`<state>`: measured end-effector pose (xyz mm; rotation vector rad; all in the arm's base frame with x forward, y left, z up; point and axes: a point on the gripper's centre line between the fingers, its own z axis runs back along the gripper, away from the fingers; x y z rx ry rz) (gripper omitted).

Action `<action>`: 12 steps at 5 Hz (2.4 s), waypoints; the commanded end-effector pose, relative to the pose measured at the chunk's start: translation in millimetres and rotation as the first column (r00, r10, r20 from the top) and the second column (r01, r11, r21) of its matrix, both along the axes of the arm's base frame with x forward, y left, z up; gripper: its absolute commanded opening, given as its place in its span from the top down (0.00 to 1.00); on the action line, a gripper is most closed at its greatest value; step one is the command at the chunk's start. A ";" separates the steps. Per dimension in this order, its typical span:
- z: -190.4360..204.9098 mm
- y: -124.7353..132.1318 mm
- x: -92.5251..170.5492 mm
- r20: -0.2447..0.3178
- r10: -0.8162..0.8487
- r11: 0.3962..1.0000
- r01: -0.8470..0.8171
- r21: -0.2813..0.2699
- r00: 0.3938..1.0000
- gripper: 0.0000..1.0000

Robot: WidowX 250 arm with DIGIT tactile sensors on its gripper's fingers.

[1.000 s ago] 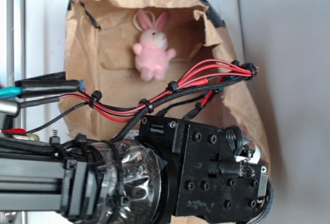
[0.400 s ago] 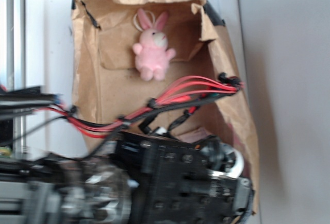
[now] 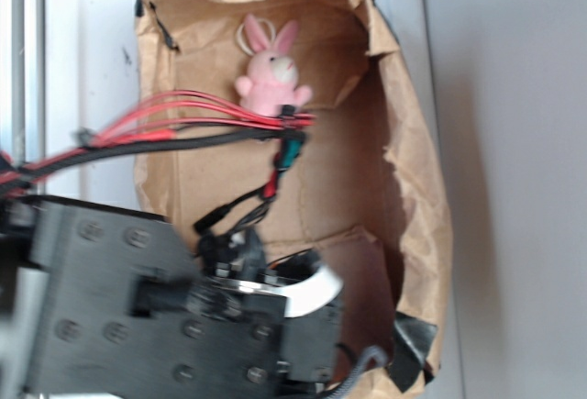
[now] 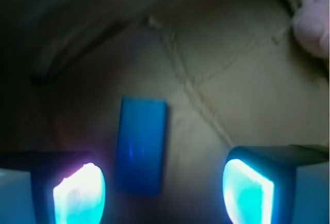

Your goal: Grab the blue block.

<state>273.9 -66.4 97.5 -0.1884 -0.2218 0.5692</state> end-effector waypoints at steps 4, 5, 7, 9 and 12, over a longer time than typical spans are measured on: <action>-19.1 19.5 20.6 0.033 -0.052 0.999 0.052 -0.002 0.998 0.00; -25.1 -4.9 25.2 0.025 -0.096 0.995 0.096 -0.007 0.995 0.00; -28.4 -24.1 28.6 0.021 -0.087 0.996 0.087 -0.002 0.996 0.00; -58.8 -31.2 26.4 -0.023 -0.086 0.995 0.087 0.055 0.996 0.00; -58.2 -26.2 16.8 -0.038 -0.029 0.999 0.031 0.043 0.999 1.00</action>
